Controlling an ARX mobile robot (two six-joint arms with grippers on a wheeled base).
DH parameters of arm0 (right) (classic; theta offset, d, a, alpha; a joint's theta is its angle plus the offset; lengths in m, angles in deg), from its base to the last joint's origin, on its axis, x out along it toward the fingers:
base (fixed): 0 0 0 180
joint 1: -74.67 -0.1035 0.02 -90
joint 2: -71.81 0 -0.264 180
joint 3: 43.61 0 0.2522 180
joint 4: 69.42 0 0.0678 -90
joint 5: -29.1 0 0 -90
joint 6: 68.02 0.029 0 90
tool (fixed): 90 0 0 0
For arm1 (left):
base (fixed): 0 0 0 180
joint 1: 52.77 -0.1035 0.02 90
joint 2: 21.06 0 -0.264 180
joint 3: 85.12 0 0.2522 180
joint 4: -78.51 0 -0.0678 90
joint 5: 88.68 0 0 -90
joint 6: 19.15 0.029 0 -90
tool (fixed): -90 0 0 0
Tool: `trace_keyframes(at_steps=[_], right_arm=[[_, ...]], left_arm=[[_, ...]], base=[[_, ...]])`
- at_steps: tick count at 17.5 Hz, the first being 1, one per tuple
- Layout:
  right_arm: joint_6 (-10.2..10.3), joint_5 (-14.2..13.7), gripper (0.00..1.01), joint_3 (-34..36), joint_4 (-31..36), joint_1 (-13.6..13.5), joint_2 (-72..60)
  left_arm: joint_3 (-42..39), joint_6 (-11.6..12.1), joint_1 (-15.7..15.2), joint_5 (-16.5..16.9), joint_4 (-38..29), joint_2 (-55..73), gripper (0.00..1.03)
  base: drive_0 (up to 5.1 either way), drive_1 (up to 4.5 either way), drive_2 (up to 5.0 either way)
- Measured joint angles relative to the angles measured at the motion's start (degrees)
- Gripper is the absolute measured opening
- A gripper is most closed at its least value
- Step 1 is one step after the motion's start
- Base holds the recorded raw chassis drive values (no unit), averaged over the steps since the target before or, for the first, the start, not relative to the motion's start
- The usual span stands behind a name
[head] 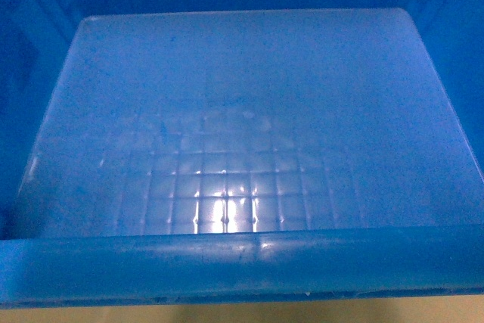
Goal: Place box next to blue box on left shelf
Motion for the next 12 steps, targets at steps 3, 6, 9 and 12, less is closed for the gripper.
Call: trace_keyframes(at_steps=[3, 6, 9, 12], right_arm=[[0.00, 0.00, 0.17, 0.00, 0.04, 0.00, 0.00], [0.02, 0.26, 0.17, 0.00, 0.02, -0.11, -0.04], [0.00, 0.09, 0.17, 0.00, 0.00, -0.07, -0.02], [0.00, 0.09, 0.17, 0.00, 0.02, -0.07, -0.02]], left_arm=[[0.00, 0.02, 0.00, 0.00, -0.04, 0.00, 0.18], [0.00, 0.02, -0.11, -0.15, 0.00, 0.00, 0.18], [0.00, 0.00, -0.09, -0.02, -0.02, 0.00, 0.18], [0.00, 0.00, -0.09, -0.02, 0.00, 0.00, 0.18]], base=[[-3.3, 1.63, 1.6], [0.0, 0.00, 0.0], [0.0, 0.00, 0.0], [0.0, 0.00, 0.0]])
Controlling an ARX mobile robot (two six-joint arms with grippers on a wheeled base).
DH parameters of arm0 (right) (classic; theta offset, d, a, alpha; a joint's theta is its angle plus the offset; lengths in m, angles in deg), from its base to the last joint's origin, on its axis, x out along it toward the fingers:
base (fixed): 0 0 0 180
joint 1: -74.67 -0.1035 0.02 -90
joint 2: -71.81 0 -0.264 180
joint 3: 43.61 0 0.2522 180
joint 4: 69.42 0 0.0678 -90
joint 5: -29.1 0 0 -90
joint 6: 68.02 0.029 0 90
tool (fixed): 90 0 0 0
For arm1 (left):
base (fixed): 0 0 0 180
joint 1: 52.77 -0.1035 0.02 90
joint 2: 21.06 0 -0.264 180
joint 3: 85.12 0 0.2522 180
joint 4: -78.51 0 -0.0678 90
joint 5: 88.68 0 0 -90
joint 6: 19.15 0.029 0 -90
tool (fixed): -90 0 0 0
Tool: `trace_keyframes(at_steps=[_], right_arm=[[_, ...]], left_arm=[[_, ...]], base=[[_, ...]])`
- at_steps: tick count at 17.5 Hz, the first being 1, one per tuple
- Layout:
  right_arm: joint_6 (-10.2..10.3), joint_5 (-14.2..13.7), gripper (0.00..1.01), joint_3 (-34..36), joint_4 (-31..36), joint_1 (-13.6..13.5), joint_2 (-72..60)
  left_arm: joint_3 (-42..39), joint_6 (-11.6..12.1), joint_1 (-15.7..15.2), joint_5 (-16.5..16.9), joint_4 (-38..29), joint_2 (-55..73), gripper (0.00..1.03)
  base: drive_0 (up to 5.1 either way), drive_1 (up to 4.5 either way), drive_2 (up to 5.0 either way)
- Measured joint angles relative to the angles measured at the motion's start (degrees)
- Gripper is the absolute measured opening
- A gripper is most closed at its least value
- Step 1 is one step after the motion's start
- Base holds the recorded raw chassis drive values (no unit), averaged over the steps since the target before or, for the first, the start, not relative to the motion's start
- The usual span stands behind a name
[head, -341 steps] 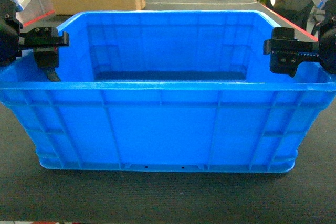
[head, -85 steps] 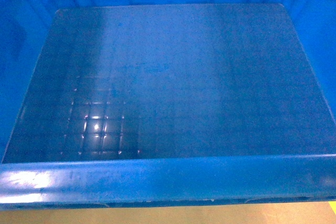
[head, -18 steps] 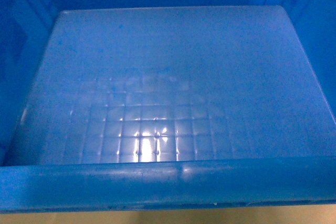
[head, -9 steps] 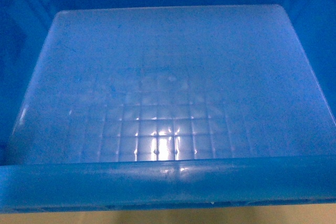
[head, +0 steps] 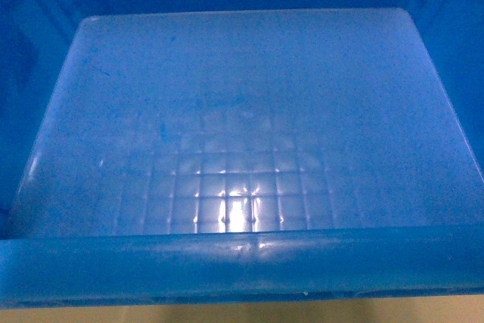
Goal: Place box next to blue box on left shelf
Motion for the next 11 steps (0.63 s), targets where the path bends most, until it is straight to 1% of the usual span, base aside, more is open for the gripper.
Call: trace_keyframes(at_steps=[11], right_arm=[[0.00, 0.00, 0.17, 0.00, -0.02, 0.00, 0.00]], left_arm=[[0.00, 0.00, 0.00, 0.00, -0.02, 0.00, 0.18]], base=[[0.0, 0.00, 0.0]])
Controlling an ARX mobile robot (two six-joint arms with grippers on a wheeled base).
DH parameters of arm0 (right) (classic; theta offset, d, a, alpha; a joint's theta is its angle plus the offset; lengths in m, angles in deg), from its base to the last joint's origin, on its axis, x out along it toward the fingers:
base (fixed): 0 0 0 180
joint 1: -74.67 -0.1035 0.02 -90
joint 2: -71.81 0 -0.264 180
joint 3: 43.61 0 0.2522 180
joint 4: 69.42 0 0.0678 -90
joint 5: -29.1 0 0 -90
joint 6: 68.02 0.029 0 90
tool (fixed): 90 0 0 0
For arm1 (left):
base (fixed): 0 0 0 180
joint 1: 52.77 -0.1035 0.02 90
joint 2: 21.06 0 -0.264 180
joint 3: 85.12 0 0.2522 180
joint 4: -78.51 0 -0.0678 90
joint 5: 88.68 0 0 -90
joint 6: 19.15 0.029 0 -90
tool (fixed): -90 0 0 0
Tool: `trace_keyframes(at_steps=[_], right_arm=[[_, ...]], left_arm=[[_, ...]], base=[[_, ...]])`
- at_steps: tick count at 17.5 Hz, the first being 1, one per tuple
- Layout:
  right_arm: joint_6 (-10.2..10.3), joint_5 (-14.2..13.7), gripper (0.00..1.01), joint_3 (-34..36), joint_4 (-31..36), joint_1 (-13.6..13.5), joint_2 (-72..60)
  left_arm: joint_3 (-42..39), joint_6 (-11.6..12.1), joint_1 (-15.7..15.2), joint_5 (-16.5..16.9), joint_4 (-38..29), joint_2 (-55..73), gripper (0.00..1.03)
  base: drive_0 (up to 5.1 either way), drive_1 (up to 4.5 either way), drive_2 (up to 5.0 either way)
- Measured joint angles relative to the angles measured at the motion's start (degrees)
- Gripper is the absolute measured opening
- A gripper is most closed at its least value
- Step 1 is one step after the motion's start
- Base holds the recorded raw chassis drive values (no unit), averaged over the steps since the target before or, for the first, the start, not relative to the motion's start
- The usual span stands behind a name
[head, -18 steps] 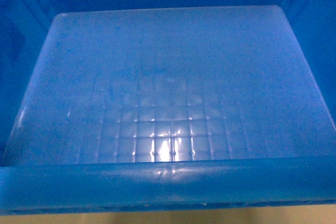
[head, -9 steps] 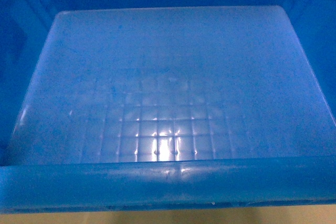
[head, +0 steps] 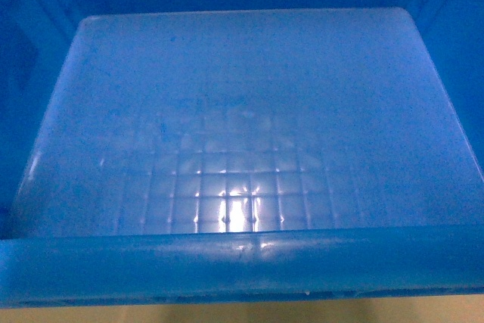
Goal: Place box next to blue box on left shelf
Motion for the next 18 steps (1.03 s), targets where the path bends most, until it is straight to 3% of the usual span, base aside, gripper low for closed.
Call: trace_keyframes(at_steps=[18], right_arm=[[0.00, -0.04, 0.17, -0.02, -0.02, 0.02, 0.02]], left_arm=[[0.00, 0.00, 0.02, 0.04, 0.00, 0.00, 0.18]], base=[[0.0, 0.00, 0.0]])
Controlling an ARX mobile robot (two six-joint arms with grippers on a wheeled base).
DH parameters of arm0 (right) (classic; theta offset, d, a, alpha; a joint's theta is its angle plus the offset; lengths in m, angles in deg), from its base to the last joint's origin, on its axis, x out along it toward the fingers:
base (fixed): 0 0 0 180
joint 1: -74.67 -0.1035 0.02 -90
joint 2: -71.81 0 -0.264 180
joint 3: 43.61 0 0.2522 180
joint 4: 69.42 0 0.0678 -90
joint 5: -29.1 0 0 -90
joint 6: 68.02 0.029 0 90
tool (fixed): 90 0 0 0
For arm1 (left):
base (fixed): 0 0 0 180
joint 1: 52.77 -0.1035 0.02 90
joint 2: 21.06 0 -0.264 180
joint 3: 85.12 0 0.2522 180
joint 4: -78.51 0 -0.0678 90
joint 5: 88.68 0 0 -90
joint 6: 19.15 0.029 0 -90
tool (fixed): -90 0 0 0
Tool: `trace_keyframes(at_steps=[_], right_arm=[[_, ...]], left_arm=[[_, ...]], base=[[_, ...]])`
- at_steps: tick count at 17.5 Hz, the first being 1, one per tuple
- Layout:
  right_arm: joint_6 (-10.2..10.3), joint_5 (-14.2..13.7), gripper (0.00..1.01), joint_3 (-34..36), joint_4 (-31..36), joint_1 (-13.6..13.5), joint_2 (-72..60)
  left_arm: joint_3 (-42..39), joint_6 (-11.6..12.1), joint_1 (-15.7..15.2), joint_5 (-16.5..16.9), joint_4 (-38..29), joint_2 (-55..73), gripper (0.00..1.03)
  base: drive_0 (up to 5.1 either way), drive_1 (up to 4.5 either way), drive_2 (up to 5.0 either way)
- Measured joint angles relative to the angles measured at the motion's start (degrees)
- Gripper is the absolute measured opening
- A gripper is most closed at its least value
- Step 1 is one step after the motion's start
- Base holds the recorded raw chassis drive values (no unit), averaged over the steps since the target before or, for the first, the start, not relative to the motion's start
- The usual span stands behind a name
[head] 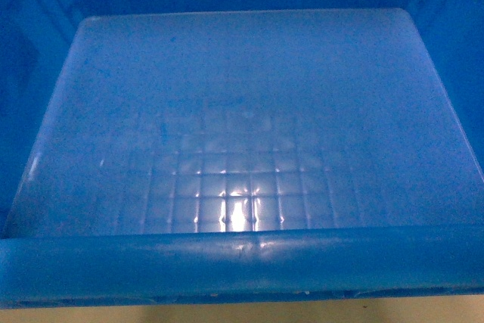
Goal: Place box next to blue box on left shelf
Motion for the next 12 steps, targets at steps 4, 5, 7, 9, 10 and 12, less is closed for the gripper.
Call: trace_keyframes(at_steps=[4, 5, 7, 9, 10, 12], right_arm=[[-0.04, -0.02, 0.17, 0.00, 0.04, 0.00, 0.00], [-0.02, 0.02, 0.17, 0.00, 0.02, 0.00, 0.00], [-0.04, 0.00, 0.17, 0.02, -0.20, 0.00, 0.00], [-0.02, 0.04, 0.17, 0.04, -0.39, 0.00, -0.02], [-0.02, 0.04, 0.17, 0.04, -0.24, 0.00, -0.02], [-0.02, 0.04, 0.17, 0.04, -0.13, 0.00, -0.02]], left_arm=[[0.00, 0.00, 0.00, 0.02, -0.04, 0.00, 0.18], [0.00, 0.02, 0.02, 0.00, 0.00, 0.00, 0.18], [0.00, -0.02, 0.02, 0.07, 0.20, 0.02, 0.18], [0.00, -0.02, 0.02, 0.02, 0.44, 0.02, 0.18], [0.00, -0.04, 0.02, 0.02, 0.28, 0.02, 0.18], [0.00, -0.02, 0.02, 0.02, 0.13, 0.02, 0.18]], base=[[0.0, 0.00, 0.0], [0.0, 0.00, 0.0], [0.0, 0.00, 0.0], [0.0, 0.00, 0.0], [0.0, 0.00, 0.0], [0.0, 0.00, 0.0]])
